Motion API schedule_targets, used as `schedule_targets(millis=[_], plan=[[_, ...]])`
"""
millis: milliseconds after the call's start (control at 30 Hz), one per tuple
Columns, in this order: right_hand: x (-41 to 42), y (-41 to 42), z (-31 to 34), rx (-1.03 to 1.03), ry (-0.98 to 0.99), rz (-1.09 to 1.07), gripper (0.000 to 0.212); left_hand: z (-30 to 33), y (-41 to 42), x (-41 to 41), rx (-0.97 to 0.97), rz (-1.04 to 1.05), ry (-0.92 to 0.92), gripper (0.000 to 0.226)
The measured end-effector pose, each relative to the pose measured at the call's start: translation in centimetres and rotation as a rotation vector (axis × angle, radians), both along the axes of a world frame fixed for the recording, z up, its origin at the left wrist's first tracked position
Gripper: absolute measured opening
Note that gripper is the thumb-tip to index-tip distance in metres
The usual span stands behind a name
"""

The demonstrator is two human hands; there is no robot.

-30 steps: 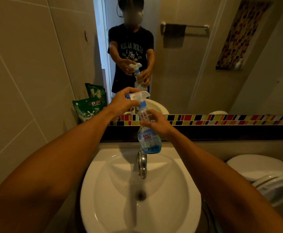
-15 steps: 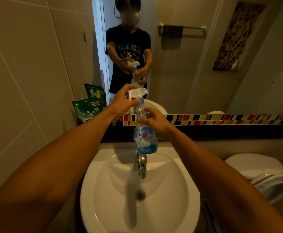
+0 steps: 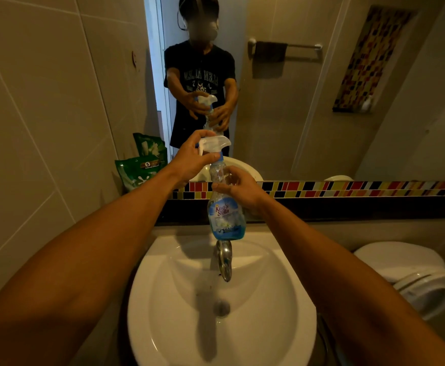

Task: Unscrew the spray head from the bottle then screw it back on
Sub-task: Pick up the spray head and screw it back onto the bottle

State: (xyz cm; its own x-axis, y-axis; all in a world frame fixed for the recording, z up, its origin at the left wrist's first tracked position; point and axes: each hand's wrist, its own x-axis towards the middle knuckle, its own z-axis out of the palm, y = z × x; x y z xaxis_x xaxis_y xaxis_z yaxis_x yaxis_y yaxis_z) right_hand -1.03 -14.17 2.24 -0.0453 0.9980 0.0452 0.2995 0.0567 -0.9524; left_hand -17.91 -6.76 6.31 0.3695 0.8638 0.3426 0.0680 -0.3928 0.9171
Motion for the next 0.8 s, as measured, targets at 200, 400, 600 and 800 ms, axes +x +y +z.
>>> schedule_targets(millis=[200,400,600,800], plan=[[0.0,-0.2,0.5,0.012,-0.022,0.005,0.049,0.0,0.2,-0.1,-0.048,-0.049,-0.034,0.055],[0.2,-0.2,0.8,0.022,-0.04,-0.005,0.044,0.0,0.5,0.2,-0.062,-0.057,-0.048,0.055],[0.3,-0.2,1.0,0.015,-0.049,0.006,0.047,0.1,0.4,0.5,-0.101,-0.078,-0.081,0.054],[-0.1,-0.1,1.1,0.006,-0.024,0.017,0.046,-0.3,0.7,0.3,-0.035,-0.051,-0.076,0.054]])
